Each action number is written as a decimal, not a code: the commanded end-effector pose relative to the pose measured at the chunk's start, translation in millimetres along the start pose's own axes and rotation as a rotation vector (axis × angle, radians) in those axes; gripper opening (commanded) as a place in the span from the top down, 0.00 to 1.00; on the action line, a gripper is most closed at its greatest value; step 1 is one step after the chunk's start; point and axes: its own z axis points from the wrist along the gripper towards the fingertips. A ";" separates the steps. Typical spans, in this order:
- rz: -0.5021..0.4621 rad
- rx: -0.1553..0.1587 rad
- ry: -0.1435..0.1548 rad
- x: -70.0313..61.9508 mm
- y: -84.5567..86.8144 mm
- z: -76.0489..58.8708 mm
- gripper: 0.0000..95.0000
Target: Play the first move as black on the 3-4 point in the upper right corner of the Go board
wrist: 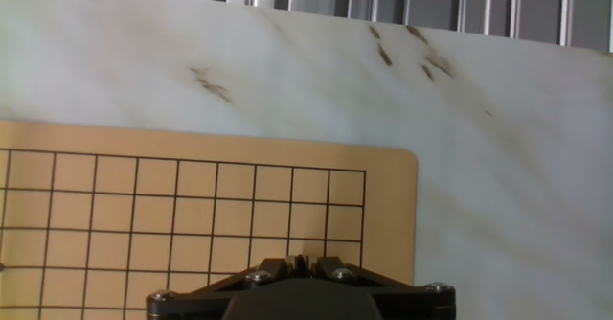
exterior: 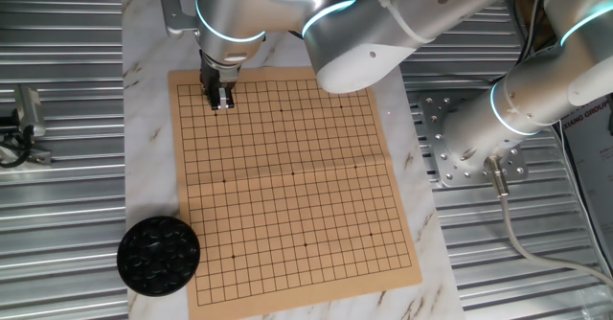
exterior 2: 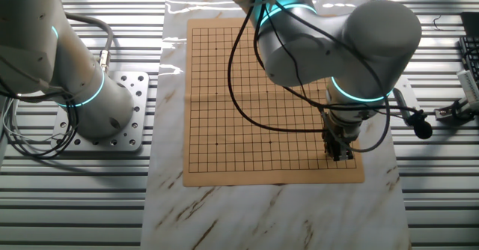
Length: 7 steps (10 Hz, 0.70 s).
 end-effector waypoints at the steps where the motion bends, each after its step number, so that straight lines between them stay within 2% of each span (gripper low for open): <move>1: 0.001 -0.006 0.001 -0.2 0.3 -0.1 1.00; 7: 0.006 -0.013 -0.002 -0.2 0.3 -0.1 1.00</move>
